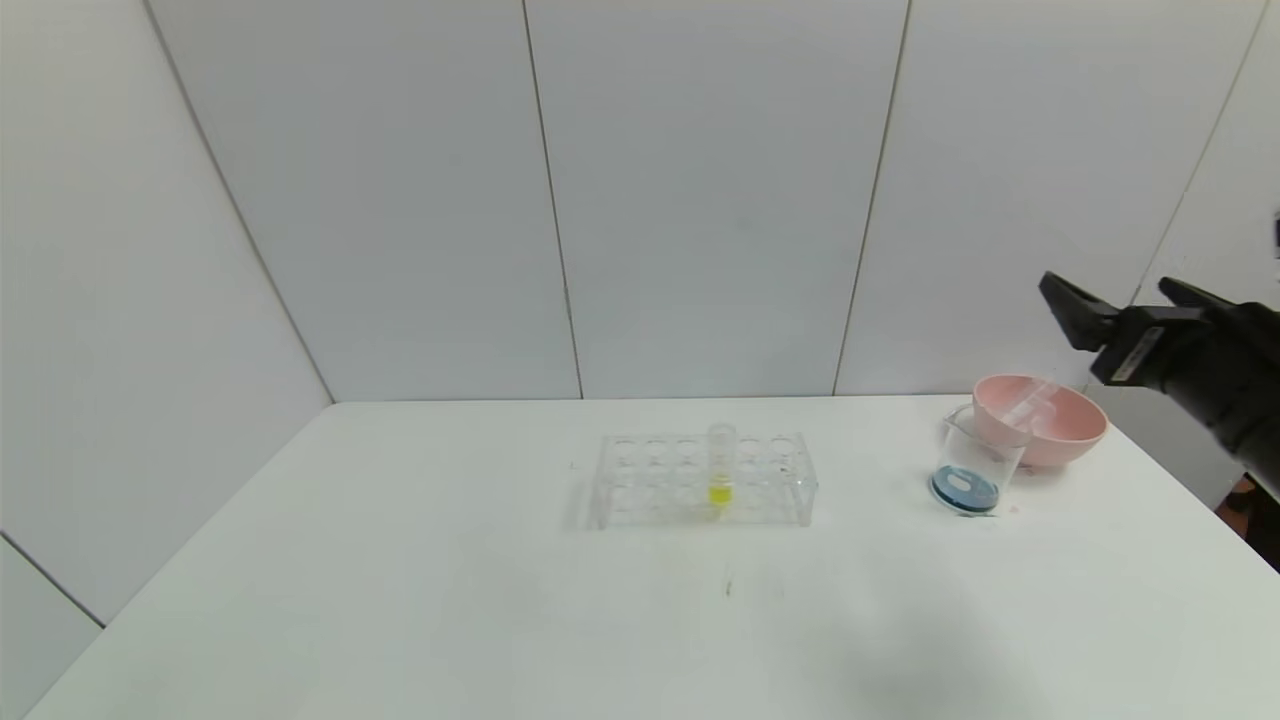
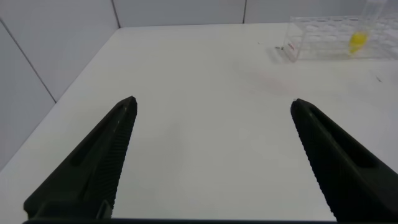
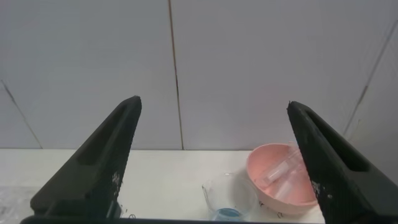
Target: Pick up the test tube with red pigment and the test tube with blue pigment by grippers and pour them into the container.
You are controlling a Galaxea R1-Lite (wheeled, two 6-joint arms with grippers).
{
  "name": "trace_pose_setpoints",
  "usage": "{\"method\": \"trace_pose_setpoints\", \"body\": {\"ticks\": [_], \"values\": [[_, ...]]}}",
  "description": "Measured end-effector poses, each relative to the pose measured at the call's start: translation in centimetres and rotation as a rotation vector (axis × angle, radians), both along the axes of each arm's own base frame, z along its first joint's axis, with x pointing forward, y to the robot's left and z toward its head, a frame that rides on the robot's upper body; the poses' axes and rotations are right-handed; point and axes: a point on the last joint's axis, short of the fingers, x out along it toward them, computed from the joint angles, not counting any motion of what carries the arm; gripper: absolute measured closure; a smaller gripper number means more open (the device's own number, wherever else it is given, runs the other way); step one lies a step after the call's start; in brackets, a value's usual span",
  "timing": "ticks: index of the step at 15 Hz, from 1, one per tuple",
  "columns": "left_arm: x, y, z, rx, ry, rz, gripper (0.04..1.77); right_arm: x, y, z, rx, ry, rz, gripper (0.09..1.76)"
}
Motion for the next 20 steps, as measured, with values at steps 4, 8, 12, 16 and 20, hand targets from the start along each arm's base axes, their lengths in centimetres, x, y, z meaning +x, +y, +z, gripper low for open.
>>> {"method": "trace_pose_setpoints", "body": {"ticks": [4, 8, 12, 16, 20], "values": [[0.0, 0.0, 0.0, 0.000, 0.000, 0.000, 0.05, -8.2, -1.7, 1.2, -0.040, -0.122, -0.061, 0.16], [0.0, 0.0, 0.0, 0.000, 0.000, 0.000, 0.05, -15.6, -2.9, 0.6, -0.121, -0.198, -0.144, 0.15], [0.0, 0.0, 0.0, 0.000, 0.000, 0.000, 0.05, -21.8, -3.8, -1.2, -0.172, -0.165, -0.187, 0.15], [0.0, 0.0, 0.0, 0.000, 0.000, 0.000, 0.05, -26.3, -4.7, -0.8, -0.131, -0.237, -0.375, 0.15], [0.0, 0.0, 0.0, 0.000, 0.000, 0.000, 0.05, -27.7, -4.9, -0.1, -0.157, -0.203, -0.484, 0.15]]}}
